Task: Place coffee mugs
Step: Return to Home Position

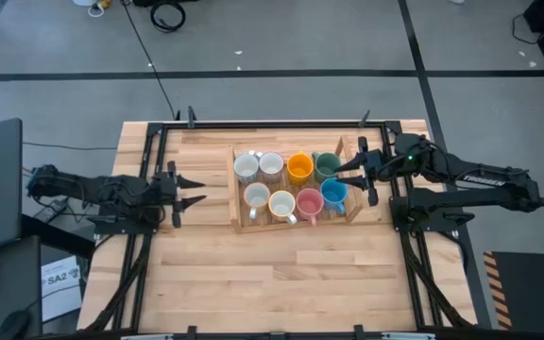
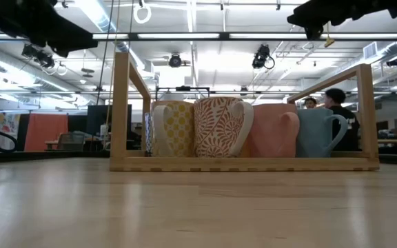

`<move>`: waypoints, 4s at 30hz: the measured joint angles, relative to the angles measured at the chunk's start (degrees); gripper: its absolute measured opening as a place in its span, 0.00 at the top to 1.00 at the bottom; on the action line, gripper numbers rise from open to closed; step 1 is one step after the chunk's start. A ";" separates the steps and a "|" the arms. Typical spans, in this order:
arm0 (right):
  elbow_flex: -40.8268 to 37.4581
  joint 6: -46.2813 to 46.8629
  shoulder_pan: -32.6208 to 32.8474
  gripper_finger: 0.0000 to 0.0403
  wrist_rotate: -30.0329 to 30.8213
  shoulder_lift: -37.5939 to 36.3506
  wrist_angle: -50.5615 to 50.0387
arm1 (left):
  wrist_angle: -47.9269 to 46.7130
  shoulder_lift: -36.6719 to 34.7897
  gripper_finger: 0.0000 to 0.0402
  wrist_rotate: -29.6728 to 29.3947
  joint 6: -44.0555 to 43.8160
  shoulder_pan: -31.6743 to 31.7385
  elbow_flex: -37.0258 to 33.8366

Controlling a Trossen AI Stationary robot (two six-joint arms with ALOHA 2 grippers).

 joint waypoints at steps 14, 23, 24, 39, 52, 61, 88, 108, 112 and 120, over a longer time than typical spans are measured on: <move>0.00 0.00 0.00 0.67 0.02 0.00 1.81 | 3.97 -16.74 0.59 -0.21 4.18 3.39 -11.22; 0.00 0.00 0.00 0.67 0.04 0.00 1.81 | 6.37 -20.42 0.59 3.75 5.33 10.63 -16.63; 0.00 0.00 0.00 0.67 0.04 0.00 1.81 | 6.45 -20.66 0.59 4.69 5.39 11.41 -16.81; -2.12 0.85 0.00 0.67 -0.02 -5.04 -1.07 | 4.66 -20.75 0.59 10.54 4.98 19.49 -16.84; -18.94 4.18 0.00 0.67 0.69 -18.09 11.99 | 4.11 -20.75 0.59 12.46 3.36 21.22 -16.82; -24.36 5.38 0.00 0.67 1.66 -26.06 12.20 | 3.96 -20.75 0.59 13.12 1.98 21.20 -16.82; -37.17 5.52 0.00 0.67 1.80 -37.62 20.86 | 3.83 -20.74 0.59 13.09 1.85 21.20 -16.95; -37.07 5.35 -0.04 0.67 3.02 -37.55 19.69 | 3.00 -20.62 0.59 17.62 0.78 21.16 -16.97; -37.07 5.37 -0.04 0.67 3.02 -37.55 19.69 | 2.98 -20.62 0.59 17.64 0.72 21.16 -16.99; -37.07 5.36 -0.04 0.67 3.02 -37.55 19.72 | 2.93 -20.62 0.59 17.66 -0.73 21.05 -16.99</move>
